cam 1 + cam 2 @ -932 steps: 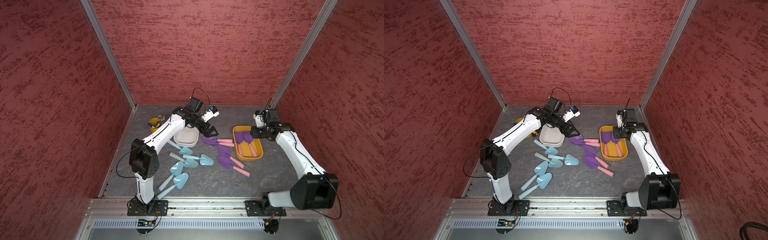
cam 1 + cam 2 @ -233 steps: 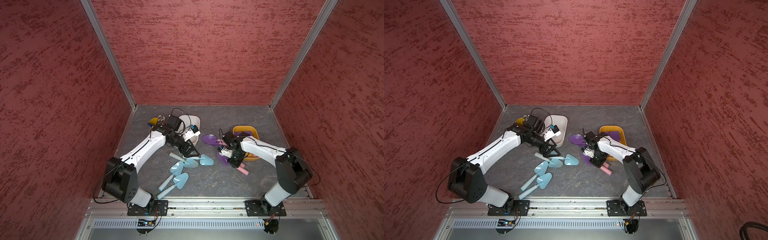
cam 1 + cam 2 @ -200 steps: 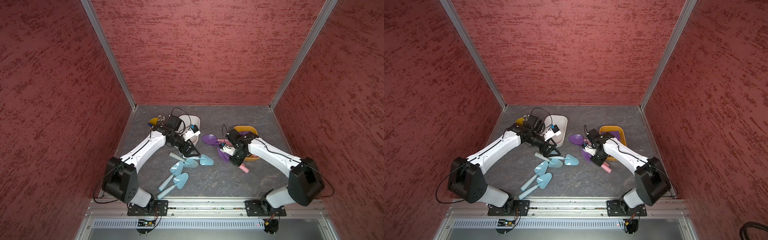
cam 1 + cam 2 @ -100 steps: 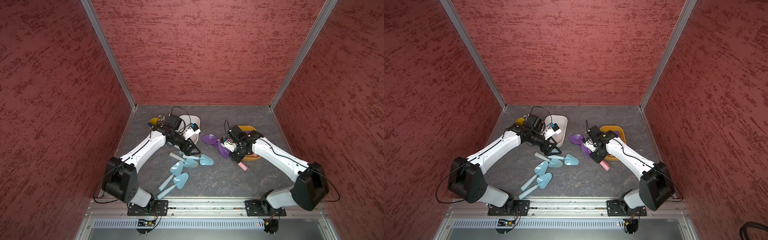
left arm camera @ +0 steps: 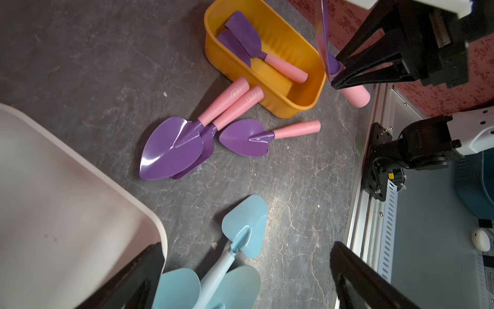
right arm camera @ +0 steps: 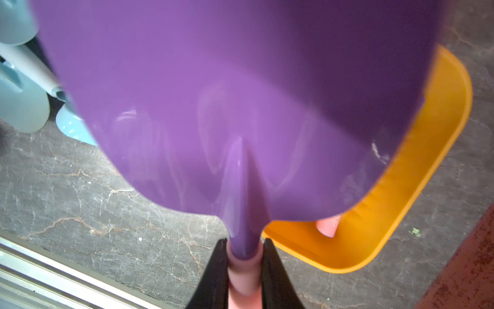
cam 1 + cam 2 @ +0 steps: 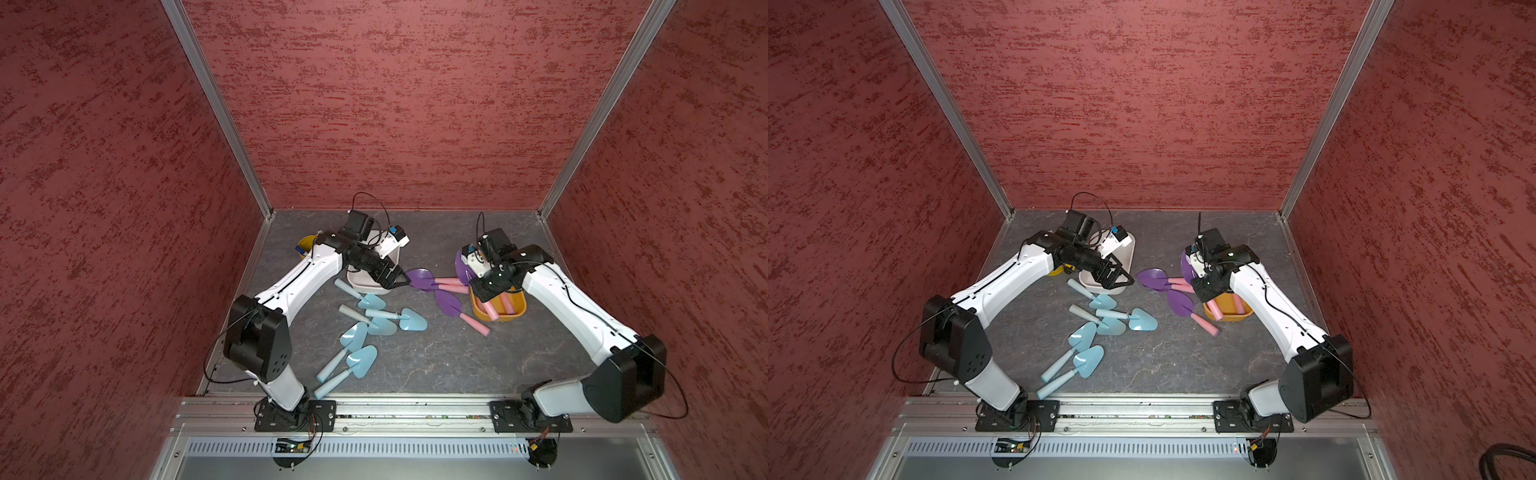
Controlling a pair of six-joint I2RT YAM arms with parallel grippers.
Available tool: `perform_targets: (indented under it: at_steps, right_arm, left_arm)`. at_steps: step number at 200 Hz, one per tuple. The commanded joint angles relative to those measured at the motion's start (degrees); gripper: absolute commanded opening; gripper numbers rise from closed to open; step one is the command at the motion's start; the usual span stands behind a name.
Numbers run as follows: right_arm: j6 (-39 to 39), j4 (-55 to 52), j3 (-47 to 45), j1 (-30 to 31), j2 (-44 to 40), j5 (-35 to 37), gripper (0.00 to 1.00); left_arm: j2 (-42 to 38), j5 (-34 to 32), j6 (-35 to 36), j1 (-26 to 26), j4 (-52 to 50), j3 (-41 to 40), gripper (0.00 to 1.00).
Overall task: Sort the small shovels by color and place them into the storage box
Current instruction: Pick up the shovel from the center of the board, then place the shovel in the storage box.
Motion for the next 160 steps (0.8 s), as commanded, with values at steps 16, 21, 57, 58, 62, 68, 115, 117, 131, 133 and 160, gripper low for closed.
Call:
perform_targets:
  at_steps: [16, 21, 57, 58, 62, 68, 115, 117, 131, 133, 160]
  right_arm:
    - [1.8, 1.0, 1.9, -6.3, 2.8, 0.0, 0.00]
    - [2.0, 1.3, 1.9, -7.2, 3.4, -0.2, 0.00]
    - [3.3, 2.7, 2.4, -13.1, 8.7, -0.6, 0.00]
    - [3.3, 2.8, 2.4, -13.2, 8.9, -0.7, 0.00]
    - [3.4, 2.9, 2.4, -13.7, 9.6, -1.0, 0.00]
    - [3.4, 3.3, 2.5, -14.3, 10.5, -1.3, 0.00]
    - [2.7, 4.8, 5.2, -17.4, 17.4, 0.1, 0.00]
    - [2.7, 4.8, 5.3, -17.5, 17.8, 0.0, 0.00]
    - [3.0, 4.7, 6.3, -17.7, 19.4, -1.7, 0.00]
    - [3.1, 4.7, 6.4, -17.7, 19.7, -1.9, 0.00]
    - [6.0, 4.4, 7.9, -17.7, 21.3, -6.0, 0.00]
  left_arm:
    - [5.7, -2.6, -2.1, -3.5, 2.0, 7.4, 1.00]
    - [6.5, -2.7, -2.5, -4.1, 2.2, 8.3, 1.00]
    - [11.8, -2.7, -5.0, -6.5, 3.8, 12.7, 1.00]
    - [12.0, -2.7, -5.1, -6.6, 3.8, 12.8, 1.00]
    - [12.4, -2.6, -5.3, -6.6, 3.9, 13.2, 1.00]
    - [13.1, -2.6, -5.6, -6.9, 3.9, 13.7, 1.00]
    - [16.0, -3.4, -6.2, -7.0, 3.7, 15.6, 1.00]
    - [16.1, -3.5, -6.2, -7.0, 3.7, 15.5, 1.00]
    - [16.3, -3.6, -6.1, -7.0, 3.6, 15.3, 1.00]
    - [16.2, -3.7, -6.1, -7.0, 3.6, 15.3, 1.00]
    - [16.6, -4.2, -5.9, -6.7, 3.5, 15.2, 1.00]
